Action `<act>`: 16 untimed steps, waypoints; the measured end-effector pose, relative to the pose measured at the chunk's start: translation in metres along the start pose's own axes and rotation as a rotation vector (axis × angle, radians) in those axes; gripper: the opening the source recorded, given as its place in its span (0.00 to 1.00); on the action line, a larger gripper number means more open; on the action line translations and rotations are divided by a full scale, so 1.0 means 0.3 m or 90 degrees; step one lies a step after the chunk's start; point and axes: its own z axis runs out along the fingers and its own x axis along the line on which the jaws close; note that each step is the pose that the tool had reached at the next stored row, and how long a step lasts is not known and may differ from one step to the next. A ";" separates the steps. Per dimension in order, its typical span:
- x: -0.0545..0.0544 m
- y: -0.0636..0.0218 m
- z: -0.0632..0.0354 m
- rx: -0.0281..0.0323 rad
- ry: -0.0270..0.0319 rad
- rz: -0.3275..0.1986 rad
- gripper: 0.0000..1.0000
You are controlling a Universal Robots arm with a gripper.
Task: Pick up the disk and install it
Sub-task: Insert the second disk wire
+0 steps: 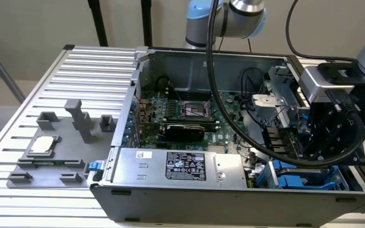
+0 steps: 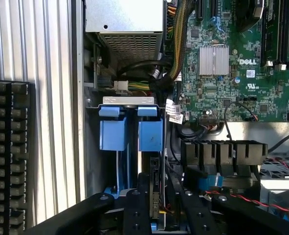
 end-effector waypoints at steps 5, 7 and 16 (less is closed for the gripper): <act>0.000 0.000 -0.007 0.0000 0.0001 0.000 1.00; 0.002 0.000 -0.032 -0.0001 -0.0016 0.000 1.00; 0.008 0.007 -0.142 -0.0002 -0.0037 0.000 1.00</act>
